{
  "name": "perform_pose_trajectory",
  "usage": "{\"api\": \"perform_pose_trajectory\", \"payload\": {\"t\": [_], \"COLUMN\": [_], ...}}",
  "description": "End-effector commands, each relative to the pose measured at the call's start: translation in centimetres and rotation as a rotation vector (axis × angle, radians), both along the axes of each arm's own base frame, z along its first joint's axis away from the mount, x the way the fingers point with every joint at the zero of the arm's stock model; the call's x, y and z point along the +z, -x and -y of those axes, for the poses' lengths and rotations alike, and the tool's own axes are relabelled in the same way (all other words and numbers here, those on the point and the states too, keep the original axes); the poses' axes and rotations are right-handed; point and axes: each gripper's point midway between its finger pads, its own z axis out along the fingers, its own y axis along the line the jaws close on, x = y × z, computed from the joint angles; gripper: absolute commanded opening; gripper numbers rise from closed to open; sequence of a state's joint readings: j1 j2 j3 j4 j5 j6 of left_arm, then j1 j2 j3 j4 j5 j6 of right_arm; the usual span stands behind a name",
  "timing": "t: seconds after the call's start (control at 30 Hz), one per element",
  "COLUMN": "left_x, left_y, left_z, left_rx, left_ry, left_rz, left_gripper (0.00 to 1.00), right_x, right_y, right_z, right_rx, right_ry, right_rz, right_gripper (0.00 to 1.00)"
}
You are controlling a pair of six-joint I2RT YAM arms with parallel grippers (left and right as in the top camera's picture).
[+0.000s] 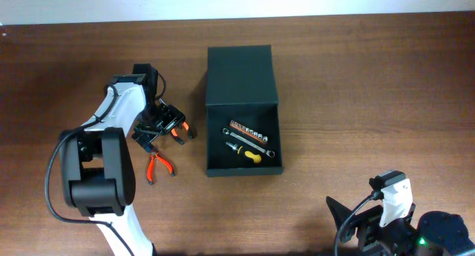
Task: Pack container
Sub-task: 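Reach left gripper to the orange needle-nose pliers and grasp them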
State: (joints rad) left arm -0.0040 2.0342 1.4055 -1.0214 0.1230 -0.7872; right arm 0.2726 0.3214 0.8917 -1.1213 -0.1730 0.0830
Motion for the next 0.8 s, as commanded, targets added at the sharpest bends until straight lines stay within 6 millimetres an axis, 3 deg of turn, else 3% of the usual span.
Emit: {"api": "perform_pose_trajectory", "payload": {"t": [0.0, 0.4, 0.5, 0.6, 0.77], "left_x": [-0.1, -2.1, -2.3, -2.3, -2.3], "left_y": [-0.8, -0.3, -0.2, -0.2, -0.3], "left_z": [-0.1, 0.3, 0.5, 0.5, 0.5], "left_rx": [0.018, 0.020, 0.021, 0.021, 0.020], "left_ry": [0.003, 0.027, 0.037, 0.037, 0.036], "left_rz": [0.011, -0.038, -0.045, -0.045, -0.044], "left_gripper": [0.89, 0.77, 0.64, 0.39, 0.17], "right_x": [0.1, 0.1, 0.1, 0.1, 0.1], "right_y": [-0.1, -0.1, -0.1, -0.1, -0.1], "right_z": [0.3, 0.3, 0.3, 0.3, 0.3], "right_rx": [-0.023, -0.023, -0.023, -0.023, -0.023], "right_ry": [-0.005, -0.005, -0.005, -0.005, -0.005], "right_rz": [0.007, 0.007, 0.007, 0.007, 0.007], "right_gripper": [0.99, 0.99, 0.99, 0.99, 0.99]}}
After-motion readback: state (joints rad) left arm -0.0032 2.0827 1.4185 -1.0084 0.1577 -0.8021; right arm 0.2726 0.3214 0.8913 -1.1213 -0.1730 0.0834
